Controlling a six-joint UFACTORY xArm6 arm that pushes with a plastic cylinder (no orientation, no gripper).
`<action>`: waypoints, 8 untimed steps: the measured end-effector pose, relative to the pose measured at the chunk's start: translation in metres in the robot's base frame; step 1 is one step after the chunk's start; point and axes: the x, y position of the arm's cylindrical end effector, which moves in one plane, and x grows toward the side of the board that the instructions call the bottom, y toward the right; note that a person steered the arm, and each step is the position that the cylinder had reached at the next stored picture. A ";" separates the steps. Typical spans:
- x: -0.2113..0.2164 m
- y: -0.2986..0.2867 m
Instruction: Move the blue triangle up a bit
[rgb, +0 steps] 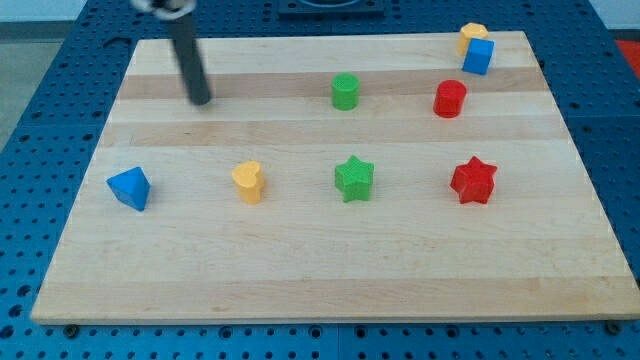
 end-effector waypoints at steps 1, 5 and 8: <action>0.040 -0.071; 0.100 -0.092; 0.165 -0.025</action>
